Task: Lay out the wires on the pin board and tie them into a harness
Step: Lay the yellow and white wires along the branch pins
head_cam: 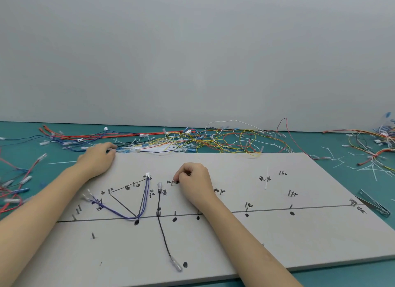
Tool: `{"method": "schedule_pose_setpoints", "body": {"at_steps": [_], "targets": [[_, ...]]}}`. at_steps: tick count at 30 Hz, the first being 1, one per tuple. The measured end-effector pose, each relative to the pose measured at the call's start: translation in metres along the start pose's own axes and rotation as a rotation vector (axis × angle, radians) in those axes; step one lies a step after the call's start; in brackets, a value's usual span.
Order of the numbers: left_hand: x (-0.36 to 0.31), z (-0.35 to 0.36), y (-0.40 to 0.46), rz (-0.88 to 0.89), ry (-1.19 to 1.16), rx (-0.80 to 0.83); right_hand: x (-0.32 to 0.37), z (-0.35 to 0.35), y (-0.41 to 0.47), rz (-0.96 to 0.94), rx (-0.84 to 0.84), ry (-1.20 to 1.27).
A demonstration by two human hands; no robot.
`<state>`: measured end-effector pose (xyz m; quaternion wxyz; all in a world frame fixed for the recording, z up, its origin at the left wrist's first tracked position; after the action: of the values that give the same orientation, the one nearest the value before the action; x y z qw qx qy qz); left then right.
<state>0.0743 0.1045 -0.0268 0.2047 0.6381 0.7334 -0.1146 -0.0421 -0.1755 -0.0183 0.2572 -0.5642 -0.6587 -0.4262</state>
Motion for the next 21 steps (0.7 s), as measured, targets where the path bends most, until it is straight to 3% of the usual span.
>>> {"method": "schedule_pose_setpoints", "body": {"at_steps": [8, 14, 21], "targets": [[-0.021, -0.002, -0.009, 0.085, 0.115, -0.101, 0.0, 0.0, 0.001, -0.006, -0.001, -0.001], [-0.064, 0.005, -0.016, 0.224, -0.194, 0.004, -0.001, 0.0, 0.001, -0.011, -0.009, -0.004], [-0.082, 0.009, -0.001, 0.167, -0.154, 0.019, -0.001, 0.0, 0.001, -0.006, -0.005, 0.004]]}}
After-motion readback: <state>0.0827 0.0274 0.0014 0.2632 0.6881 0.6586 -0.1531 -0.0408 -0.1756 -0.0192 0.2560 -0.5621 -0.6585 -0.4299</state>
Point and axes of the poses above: each hand's wrist, its own y-axis towards the middle knuckle, its own z-axis out of the palm, x = y × z, the point moved 2 cm from there along y, towards the middle knuckle, and after that the axes turned 5 degrees about -z, right-handed, at the moved point
